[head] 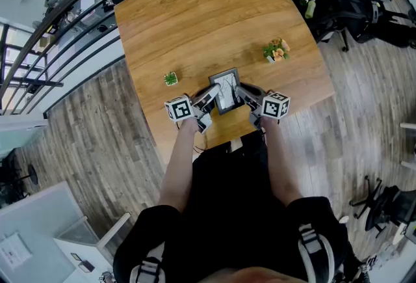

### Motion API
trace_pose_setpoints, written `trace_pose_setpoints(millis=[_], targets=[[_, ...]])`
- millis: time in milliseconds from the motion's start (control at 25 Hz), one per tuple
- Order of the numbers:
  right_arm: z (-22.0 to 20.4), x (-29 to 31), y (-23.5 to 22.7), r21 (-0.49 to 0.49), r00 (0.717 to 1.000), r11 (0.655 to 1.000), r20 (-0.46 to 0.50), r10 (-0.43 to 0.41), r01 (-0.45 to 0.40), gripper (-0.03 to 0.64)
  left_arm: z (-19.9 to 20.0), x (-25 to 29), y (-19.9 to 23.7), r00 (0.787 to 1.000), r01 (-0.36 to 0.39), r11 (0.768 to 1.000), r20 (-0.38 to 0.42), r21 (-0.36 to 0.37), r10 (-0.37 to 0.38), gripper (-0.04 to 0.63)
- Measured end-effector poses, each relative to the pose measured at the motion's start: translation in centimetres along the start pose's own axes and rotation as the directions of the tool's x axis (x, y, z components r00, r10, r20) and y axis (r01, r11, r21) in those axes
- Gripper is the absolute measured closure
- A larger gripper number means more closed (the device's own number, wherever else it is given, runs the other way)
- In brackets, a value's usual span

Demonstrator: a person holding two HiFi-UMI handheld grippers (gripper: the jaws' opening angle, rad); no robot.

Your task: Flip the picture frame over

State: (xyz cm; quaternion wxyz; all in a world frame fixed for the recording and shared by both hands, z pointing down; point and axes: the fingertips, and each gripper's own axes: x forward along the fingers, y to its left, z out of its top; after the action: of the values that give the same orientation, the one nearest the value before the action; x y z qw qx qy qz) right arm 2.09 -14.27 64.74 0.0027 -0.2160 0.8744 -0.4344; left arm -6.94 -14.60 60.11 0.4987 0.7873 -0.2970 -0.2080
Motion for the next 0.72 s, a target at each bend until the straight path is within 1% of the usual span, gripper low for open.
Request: trace_pose_setpoints(millis=[80, 200, 360, 440, 560, 720], targets=[[-0.1, 0.2, -0.1, -0.038, 1.000, 0.999, -0.011, -0.027, 0.026, 0.523, 0.2, 0.0, 0.3, 0.999, -0.033, 0.999, 0.011, 0.027, 0.033, 0.512], [-0.4, 0.5, -0.4, -0.083, 0.997, 0.994, -0.033, -0.069, 0.066, 0.523, 0.2, -0.1, 1.2, 0.997, -0.081, 0.996, 0.017, 0.049, 0.080, 0.512], [-0.4, 0.8, -1.1, -0.093, 0.993, 0.990, -0.042, -0.114, 0.110, 0.525, 0.4, 0.3, 2.5, 0.989, -0.146, 0.987, 0.031, 0.069, 0.144, 0.511], [-0.5, 0.9, -1.5, -0.097, 0.989, 0.986, -0.043, -0.141, 0.136, 0.525, 0.6, 0.5, 2.9, 0.982, -0.185, 0.979, 0.042, 0.088, 0.182, 0.511], [-0.3, 1.0, -2.1, -0.129, 0.982, 0.976, -0.053, -0.183, 0.175, 0.525, 0.5, 1.0, 3.7, 0.969, -0.245, 0.960, 0.041, 0.135, 0.242, 0.511], [-0.2, 1.0, -3.2, -0.169, 0.972, 0.964, -0.075, -0.222, 0.207, 0.525, 0.2, 1.8, 4.6, 0.958, -0.286, 0.944, 0.040, 0.165, 0.284, 0.508]])
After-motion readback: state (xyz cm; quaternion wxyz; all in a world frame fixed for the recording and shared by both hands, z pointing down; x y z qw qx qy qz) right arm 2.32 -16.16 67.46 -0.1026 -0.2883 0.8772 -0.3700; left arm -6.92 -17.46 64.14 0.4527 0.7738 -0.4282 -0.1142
